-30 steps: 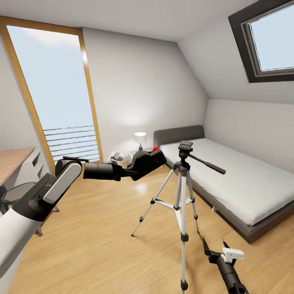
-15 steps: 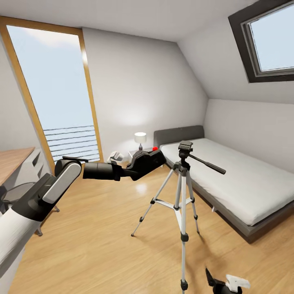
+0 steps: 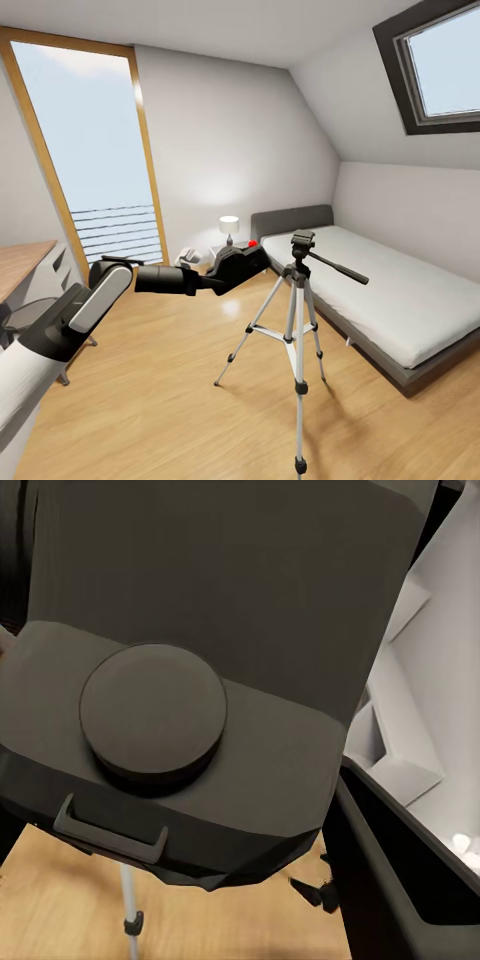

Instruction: Attach the digital camera to the camera tripod in the bedroom.

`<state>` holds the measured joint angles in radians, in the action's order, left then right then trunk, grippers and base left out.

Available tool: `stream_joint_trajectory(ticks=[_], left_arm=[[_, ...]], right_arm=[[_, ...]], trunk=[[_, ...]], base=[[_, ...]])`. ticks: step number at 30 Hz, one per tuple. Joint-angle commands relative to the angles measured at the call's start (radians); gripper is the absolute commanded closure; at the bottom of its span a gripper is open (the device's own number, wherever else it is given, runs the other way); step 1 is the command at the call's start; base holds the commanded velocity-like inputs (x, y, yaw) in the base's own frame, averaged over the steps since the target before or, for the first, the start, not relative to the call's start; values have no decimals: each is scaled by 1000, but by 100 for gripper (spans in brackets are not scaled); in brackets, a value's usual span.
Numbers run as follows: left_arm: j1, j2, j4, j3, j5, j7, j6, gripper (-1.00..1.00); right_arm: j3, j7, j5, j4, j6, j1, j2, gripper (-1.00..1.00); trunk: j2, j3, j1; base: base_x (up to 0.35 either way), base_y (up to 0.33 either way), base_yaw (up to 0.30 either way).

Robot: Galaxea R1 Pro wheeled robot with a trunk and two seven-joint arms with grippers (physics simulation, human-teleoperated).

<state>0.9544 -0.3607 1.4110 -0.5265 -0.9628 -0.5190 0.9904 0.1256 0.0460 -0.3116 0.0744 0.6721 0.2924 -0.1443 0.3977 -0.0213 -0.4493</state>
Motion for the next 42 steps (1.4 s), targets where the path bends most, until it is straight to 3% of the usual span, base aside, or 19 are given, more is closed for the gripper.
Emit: stream_joint_trajectory(ticks=[1, 4, 10, 12, 17, 23, 25, 31, 42], left_arm=[[1, -2, 0, -1, 1, -7, 2, 100], [1, -5, 0, -1, 1, -7, 1, 100], [1, -10, -1, -3, 1, -7, 1, 100], [1, -10, -1, -4, 1, -7, 1, 100], [1, -10, -2, -4, 1, -7, 1, 100], [1, -11, -1, -4, 1, -7, 1, 100], [1, -12, -1, -4, 1, -7, 1, 100], [1, -29, 0, -5, 1, -7, 1, 100], [1, -43, -3, -5, 1, -7, 3, 100]], right_arm=[[7, 2, 2, 4, 4, -5, 0, -100], [1, -5, 2, 4, -3, -31, 0, -100], [-104, -15, 10, 4, -76, -88, -7, -100], [-158, -19, 11, 4, -124, -103, -17, -100], [-211, -25, 12, 4, -225, -122, -24, -100], [-233, -30, 12, 4, -386, -148, -24, -100], [-235, -31, 12, 4, -407, -152, -18, -100], [-236, -30, 12, 4, -433, -159, 13, -100], [-235, -26, 10, 4, -437, -160, 25, -100]], trunk=[[2, -2, -1], [2, -2, -1], [2, -2, -1], [2, -2, -1], [2, -2, -1], [2, -2, -1], [2, -2, -1], [2, -2, -1], [2, -2, -1]], base=[[0, 0, 0], [0, 0, 0], [0, 0, 0], [0, 0, 0], [0, 0, 0], [0, 0, 0], [0, 0, 0], [0, 0, 0], [44, 23, 0]])
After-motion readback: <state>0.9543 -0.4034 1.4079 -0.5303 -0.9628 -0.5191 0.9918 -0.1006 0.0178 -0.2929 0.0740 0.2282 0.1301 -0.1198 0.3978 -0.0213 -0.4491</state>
